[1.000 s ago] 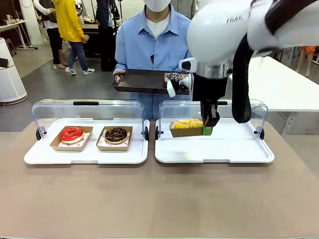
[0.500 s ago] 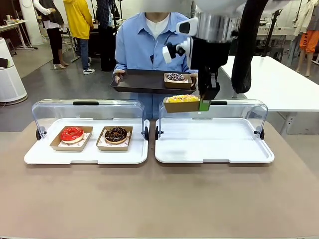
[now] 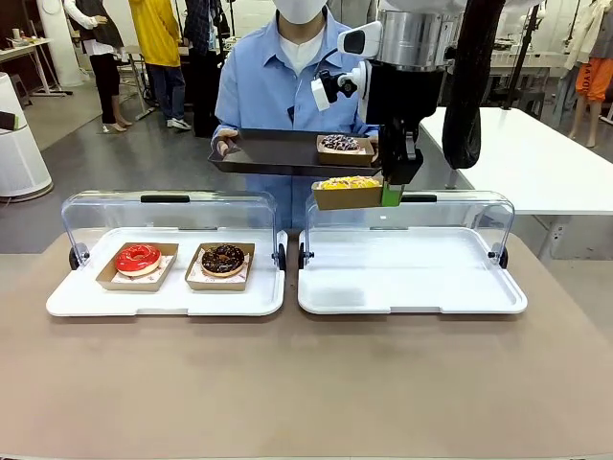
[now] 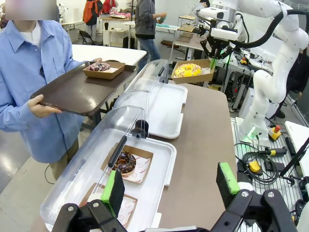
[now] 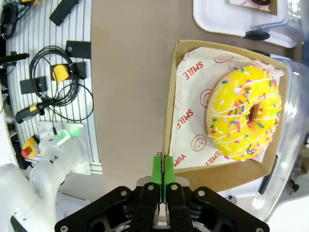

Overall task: Provide the desired donut to the person.
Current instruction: Pick up and lift the Paper togo box containing the Donut pointed at by the person, then place the picked Paper togo box onto the Handle tray extended by the person.

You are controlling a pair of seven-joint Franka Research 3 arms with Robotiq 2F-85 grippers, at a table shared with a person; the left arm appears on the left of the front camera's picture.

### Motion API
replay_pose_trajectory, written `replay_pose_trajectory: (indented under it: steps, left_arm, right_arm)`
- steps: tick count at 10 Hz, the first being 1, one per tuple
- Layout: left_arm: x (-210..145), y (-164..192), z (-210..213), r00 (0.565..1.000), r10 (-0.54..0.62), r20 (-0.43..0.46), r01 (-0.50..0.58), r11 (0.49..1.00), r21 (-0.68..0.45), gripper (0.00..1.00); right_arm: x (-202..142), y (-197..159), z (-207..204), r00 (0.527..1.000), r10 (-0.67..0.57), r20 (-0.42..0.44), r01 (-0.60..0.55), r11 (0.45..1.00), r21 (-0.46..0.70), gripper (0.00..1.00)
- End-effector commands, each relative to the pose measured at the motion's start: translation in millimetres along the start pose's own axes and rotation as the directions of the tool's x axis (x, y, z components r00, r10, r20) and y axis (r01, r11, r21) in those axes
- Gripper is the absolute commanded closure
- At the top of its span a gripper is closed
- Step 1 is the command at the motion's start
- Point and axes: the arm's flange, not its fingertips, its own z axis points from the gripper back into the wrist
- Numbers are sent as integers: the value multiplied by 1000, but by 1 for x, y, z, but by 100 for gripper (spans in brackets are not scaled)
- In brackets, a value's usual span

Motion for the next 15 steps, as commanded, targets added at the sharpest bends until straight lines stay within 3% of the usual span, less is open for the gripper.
replay_pose_trajectory:
  steps: [1,15]
  left_arm:
    - [1,-1,2,1000,-6,9,6,1000,0,0]
    - [1,-1,2,1000,-6,9,6,1000,0,0]
  right_arm:
    - [1,3,2,1000,-18,1,18,1000,-4,100]
    - [1,3,2,1000,-18,1,18,1000,-4,100]
